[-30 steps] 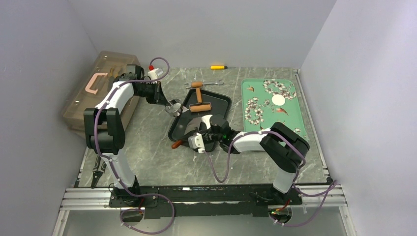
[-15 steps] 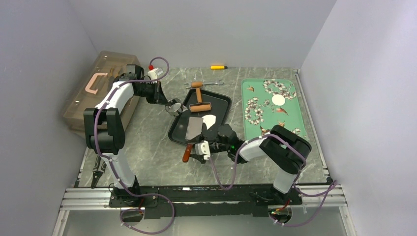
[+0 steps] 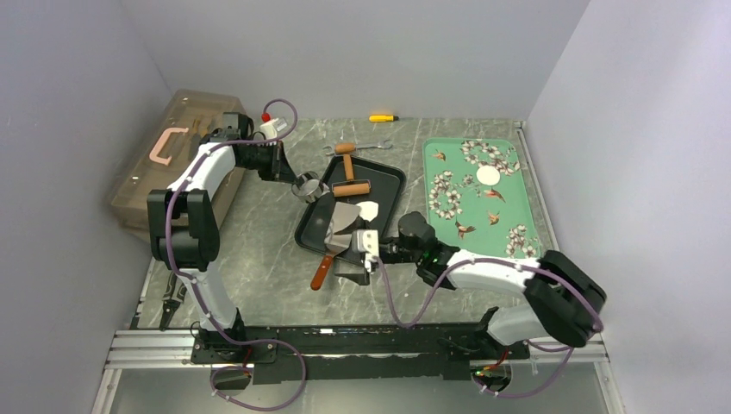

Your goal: Roll out the dumpling wrappers from the dough

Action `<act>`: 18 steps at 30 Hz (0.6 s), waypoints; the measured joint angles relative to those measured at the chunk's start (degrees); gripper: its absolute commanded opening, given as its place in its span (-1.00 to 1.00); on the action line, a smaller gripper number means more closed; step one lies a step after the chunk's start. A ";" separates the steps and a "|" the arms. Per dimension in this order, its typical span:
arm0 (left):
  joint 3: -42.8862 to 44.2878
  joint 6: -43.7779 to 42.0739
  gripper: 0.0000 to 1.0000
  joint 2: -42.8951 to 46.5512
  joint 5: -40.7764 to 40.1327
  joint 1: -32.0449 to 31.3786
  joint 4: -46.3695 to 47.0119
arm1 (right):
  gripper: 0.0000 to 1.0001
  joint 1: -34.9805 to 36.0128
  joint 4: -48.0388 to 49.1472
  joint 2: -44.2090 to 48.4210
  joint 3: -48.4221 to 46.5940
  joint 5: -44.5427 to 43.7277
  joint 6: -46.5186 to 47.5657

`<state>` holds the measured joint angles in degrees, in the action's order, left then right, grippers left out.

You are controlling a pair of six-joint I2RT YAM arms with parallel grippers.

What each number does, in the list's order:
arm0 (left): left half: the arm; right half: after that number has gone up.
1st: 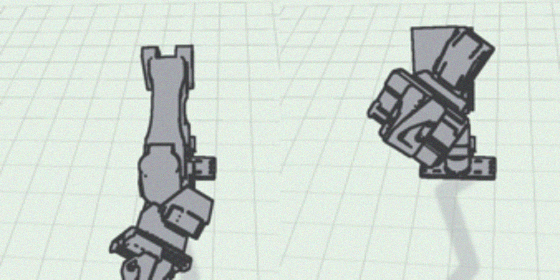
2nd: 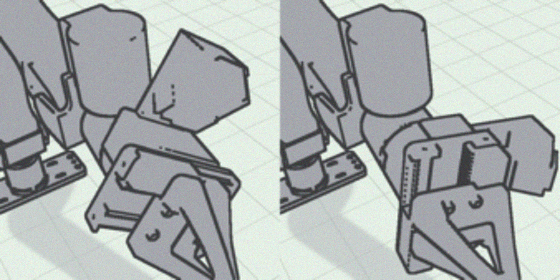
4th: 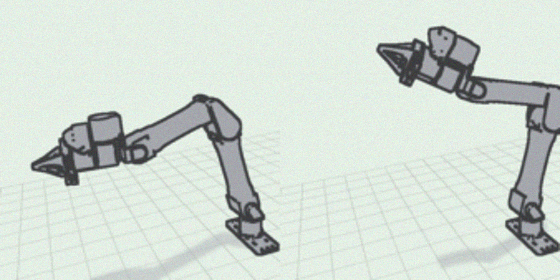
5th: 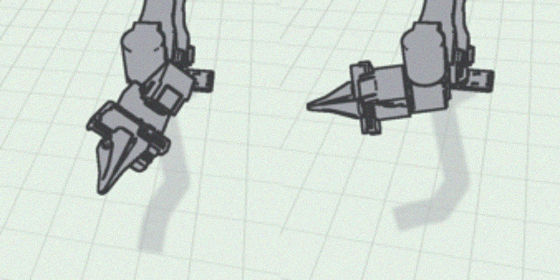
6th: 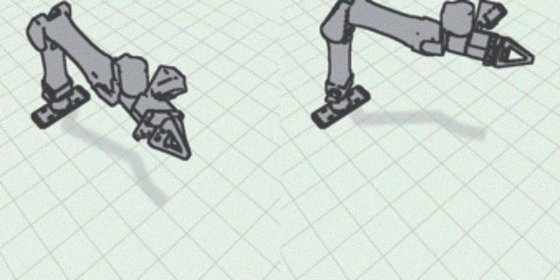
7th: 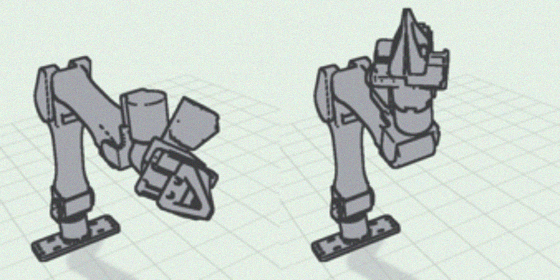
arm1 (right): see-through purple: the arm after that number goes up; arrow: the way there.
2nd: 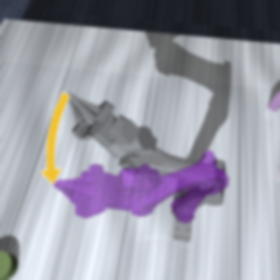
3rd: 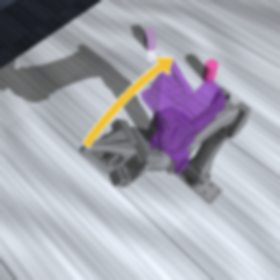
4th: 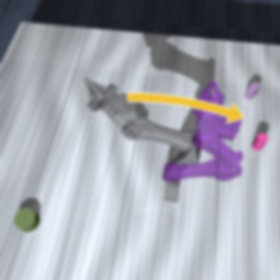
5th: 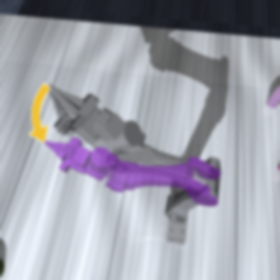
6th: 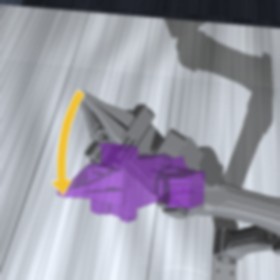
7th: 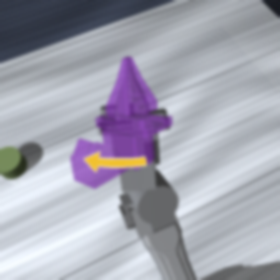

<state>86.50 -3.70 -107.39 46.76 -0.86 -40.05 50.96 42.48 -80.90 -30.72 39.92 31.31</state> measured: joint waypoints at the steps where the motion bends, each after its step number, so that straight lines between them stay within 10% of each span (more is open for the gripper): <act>1: 0.00 0.04 -1.00 0.00 0.00 -0.04 0.02 | 0.99 0.22 -3.87 1.99 -0.83 -1.18 -2.12; 7: 0.00 0.15 -1.00 0.00 -0.02 -0.09 0.44 | 0.93 0.66 -31.12 7.91 -16.72 -18.14 -21.31; 18: 0.02 0.57 -1.00 0.00 -0.57 -0.42 2.95 | 0.76 11.67 -74.47 -13.66 -59.69 -51.21 -62.75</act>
<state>86.52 -3.14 -107.39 46.19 -1.28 -37.10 62.63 -31.99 -94.56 -90.41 -11.29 -31.44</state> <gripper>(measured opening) 0.013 0.870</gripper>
